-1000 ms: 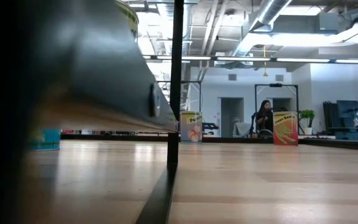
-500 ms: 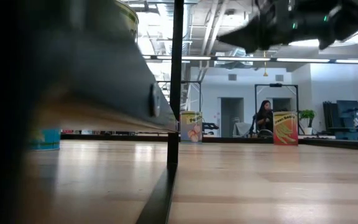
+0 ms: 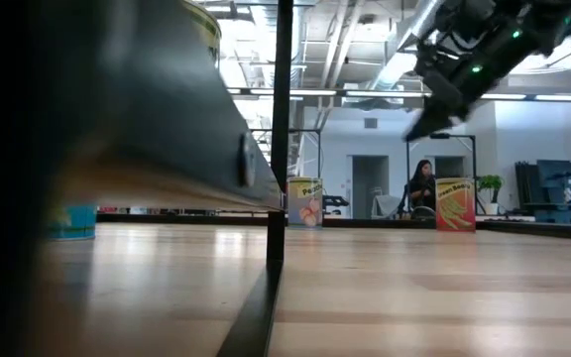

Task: Pick and place cans onto a shelf
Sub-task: Put the canned green beans on the shelf

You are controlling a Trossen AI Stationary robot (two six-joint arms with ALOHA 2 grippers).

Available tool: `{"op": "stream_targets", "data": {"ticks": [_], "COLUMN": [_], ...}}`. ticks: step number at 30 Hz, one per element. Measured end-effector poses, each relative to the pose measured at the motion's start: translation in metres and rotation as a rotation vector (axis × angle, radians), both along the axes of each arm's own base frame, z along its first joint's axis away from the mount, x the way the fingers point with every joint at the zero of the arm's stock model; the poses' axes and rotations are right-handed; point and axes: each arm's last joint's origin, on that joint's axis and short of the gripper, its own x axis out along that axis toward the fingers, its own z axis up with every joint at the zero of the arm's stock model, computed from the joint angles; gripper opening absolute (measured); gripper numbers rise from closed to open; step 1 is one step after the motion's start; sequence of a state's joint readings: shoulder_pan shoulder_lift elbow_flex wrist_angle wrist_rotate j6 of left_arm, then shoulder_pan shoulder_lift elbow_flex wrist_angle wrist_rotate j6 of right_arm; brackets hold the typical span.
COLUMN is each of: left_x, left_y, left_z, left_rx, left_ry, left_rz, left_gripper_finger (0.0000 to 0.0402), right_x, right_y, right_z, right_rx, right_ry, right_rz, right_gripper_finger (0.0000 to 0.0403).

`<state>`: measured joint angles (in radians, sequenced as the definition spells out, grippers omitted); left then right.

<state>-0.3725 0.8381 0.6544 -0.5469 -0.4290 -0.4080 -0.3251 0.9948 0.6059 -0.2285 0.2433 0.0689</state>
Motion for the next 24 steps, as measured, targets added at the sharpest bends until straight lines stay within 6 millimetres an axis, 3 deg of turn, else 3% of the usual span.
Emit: {"op": "stream_targets", "data": {"ticks": [5,11,19,24], "left_x": [0.000,0.000,0.000,0.000], "left_y": [0.000,0.000,0.000,0.000], "left_z": [-0.002,-0.011,-0.013,-0.013], "left_rx": [0.023,0.039,0.029,0.029], "left_ry": [0.001,0.009,0.014,0.014], "left_rz": [-0.004,-0.026,-0.038,-0.038], "left_gripper_finger": [0.0000,0.0000,0.0000,0.0000], "right_x": [-0.020,-0.030,-0.029,-0.029], "right_y": [-0.003,-0.031,-0.064,-0.077], "right_z": [0.011,-0.005,-0.024,-0.036], "right_rx": [0.012,0.051,0.070,0.076], "right_ry": [0.234,0.399,0.496,0.561], "right_rz": [-0.204,-0.365,-0.421,-0.436], "right_gripper_finger": [0.0054,0.0104,0.0178,0.0190]}}
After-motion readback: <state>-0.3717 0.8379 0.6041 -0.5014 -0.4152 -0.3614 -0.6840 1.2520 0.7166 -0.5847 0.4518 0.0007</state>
